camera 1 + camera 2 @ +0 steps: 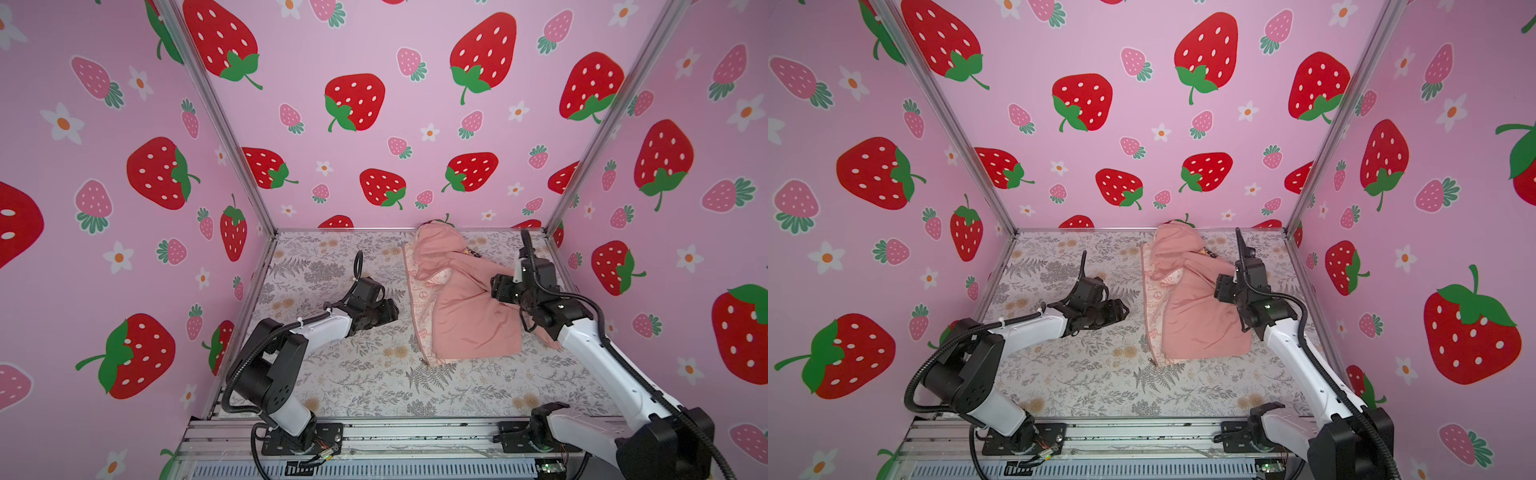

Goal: Zip up the jacket

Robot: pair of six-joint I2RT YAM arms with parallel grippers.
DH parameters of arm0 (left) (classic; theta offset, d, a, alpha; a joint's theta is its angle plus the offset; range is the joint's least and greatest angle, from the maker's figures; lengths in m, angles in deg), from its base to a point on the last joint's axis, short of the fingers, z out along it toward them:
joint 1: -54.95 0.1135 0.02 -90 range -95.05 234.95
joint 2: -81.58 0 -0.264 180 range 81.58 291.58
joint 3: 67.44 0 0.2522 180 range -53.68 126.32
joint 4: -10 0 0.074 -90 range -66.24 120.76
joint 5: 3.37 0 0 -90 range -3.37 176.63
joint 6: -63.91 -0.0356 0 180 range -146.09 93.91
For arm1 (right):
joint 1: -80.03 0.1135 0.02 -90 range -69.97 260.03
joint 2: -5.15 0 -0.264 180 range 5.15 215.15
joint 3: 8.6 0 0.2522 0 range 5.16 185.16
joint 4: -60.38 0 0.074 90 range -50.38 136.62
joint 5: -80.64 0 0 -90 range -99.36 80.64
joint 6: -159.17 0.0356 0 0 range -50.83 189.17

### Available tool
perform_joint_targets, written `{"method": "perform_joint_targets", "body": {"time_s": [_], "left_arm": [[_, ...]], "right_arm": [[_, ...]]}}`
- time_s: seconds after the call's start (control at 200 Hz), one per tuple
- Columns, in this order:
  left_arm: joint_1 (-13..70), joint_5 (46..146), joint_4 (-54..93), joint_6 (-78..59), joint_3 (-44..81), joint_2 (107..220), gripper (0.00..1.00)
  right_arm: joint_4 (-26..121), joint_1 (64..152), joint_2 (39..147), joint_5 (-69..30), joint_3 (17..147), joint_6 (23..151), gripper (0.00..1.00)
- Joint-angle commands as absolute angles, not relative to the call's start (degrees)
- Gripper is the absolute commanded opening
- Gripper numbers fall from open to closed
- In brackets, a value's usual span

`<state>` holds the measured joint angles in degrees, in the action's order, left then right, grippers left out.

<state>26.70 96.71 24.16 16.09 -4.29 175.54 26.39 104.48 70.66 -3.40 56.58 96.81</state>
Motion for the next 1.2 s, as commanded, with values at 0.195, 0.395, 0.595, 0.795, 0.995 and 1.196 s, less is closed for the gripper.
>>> {"method": "perform_joint_targets", "body": {"time_s": [0.195,0.395,0.595,0.795,0.995,1.196], "left_arm": [[27.6,107.2,20.6,21.6,13.2,185.9,0.80],[29.7,107.9,25.5,24.4,21.3,193.4,0.76],[33.5,105.4,25.3,25.0,14.7,188.4,0.73],[39.6,106.3,24.5,24.8,5.5,180.9,0.72],[42.8,108.2,24.4,24.3,0.3,176.2,0.72],[43.2,108.7,23.9,24.5,-1.8,174.4,0.72]], "right_arm": [[32.0,124.2,80.6,-1.5,51.8,106.8,0.72],[31.6,133.1,90.7,3.8,56.6,109.2,0.67],[30.9,140.2,95.3,5.2,60.9,108.7,0.65],[29.7,144.2,100.1,4.2,62.9,108.9,0.58],[30.0,145.6,103.0,4.4,61.8,110.8,0.53],[29.8,145.6,105.1,6.8,59.9,112.1,0.55]]}}
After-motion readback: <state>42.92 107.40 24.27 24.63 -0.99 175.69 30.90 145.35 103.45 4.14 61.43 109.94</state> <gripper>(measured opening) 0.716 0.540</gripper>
